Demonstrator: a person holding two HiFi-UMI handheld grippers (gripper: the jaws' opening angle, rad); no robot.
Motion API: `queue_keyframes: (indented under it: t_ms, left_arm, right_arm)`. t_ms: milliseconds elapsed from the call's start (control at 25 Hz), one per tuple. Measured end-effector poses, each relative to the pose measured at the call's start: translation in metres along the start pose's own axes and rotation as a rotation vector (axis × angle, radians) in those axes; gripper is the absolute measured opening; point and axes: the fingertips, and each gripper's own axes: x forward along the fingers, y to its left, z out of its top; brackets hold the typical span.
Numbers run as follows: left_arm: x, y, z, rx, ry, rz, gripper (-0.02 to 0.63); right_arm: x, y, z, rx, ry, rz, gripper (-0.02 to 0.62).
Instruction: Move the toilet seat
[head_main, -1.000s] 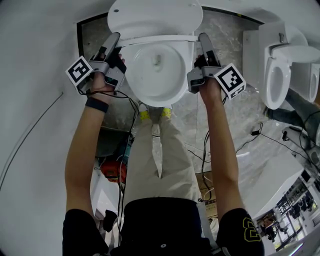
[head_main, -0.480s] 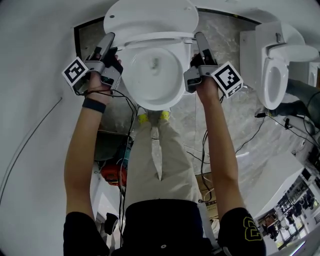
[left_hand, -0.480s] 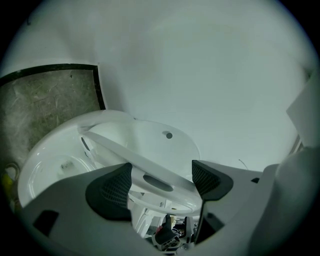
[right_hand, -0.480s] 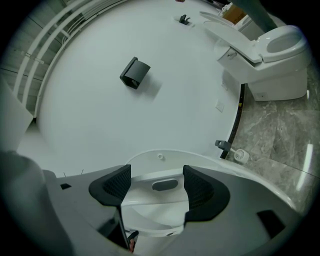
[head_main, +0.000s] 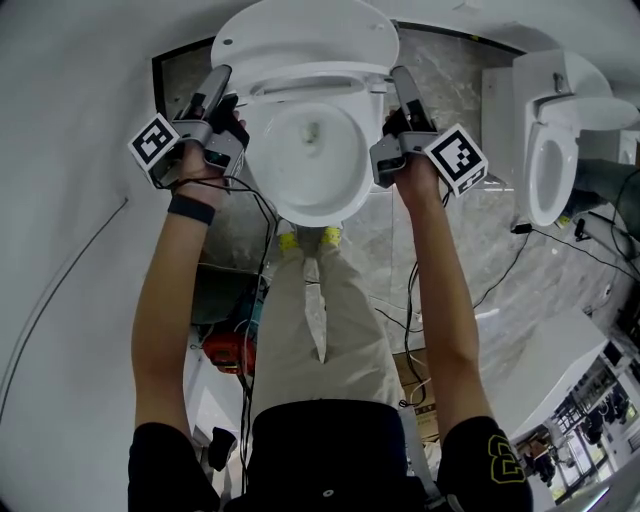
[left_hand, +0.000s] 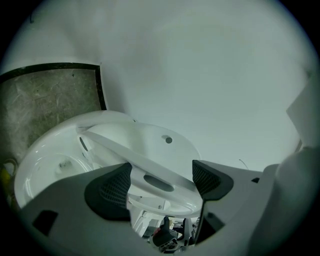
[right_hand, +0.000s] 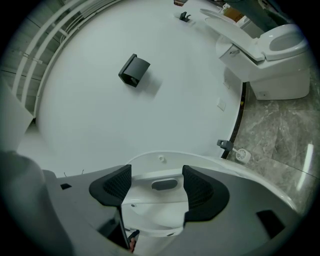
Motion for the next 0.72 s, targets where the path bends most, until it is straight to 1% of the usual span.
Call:
queue_keyframes:
  t_ms: [360,480,680,720]
  left_arm:
    - [0.0029,0.001,-0.001,-0.031,-0.004,-0.009,0.393]
    - [-0.0025,0.0025,0.0048,-0.042,-0.028,-0.009,0.393]
    - [0.0026,0.0072,0.006,-0.084,-0.028,-0.009,0.391]
    - [0.0026,0.0062,0.0059,-0.095,-0.028,-0.021,0.39]
  right_arm:
    - [-0.0012,-0.0007,0.0024,-0.006,-0.013,0.006,0.343]
    - [0.0032,0.0007,-0.0037,0.001,-0.002,0.018,0.339]
    - [0.0004,-0.0034,0.0013,-0.021,0.004,0.02,0.314]
    - [0.0005,-0.0039,0.002,-0.023,0.003,0.026,0.295]
